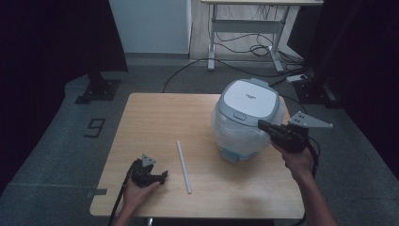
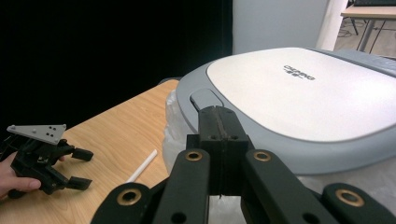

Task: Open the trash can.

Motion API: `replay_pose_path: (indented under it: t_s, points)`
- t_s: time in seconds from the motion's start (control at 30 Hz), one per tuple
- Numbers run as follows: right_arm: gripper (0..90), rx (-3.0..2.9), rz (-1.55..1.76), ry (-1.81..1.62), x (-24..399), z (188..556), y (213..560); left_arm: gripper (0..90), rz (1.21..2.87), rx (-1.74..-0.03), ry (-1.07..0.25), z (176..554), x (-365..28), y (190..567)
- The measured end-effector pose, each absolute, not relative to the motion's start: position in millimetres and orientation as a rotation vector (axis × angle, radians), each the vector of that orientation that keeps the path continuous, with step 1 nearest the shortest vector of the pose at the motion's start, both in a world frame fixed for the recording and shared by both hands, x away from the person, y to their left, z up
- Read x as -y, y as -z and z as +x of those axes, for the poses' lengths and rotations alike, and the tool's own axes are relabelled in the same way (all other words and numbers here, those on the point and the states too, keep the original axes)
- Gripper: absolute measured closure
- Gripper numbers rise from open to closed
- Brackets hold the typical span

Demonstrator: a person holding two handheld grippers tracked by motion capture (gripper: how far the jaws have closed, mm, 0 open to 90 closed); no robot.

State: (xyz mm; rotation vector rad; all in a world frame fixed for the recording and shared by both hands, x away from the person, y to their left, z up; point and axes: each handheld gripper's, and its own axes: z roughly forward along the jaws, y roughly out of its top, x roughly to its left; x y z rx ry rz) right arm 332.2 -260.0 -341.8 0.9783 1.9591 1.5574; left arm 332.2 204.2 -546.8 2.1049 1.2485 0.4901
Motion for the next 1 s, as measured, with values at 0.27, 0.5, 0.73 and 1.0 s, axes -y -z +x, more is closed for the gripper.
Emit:
replay_pose_path:
  t_s: [0.27, 0.5, 0.73, 1.0]
  points:
    - [89.9, -1.971, 0.968, -1.564, 252, 341, 338, 13.3, 2.104, -1.249, -0.49, 332, -204, 547]
    - [90.0, -2.005, 0.957, -1.566, 240, 354, 339, 13.2, 2.101, -1.25, -0.49, 332, -204, 547]
    - [89.9, -2.021, 0.972, -1.564, 233, 364, 341, 13.2, 2.104, -1.247, -0.489, 333, -204, 547]
    - [89.9, -2.032, 1.004, -1.551, 224, 379, 342, 13.3, 2.105, -1.246, -0.489, 333, -204, 547]
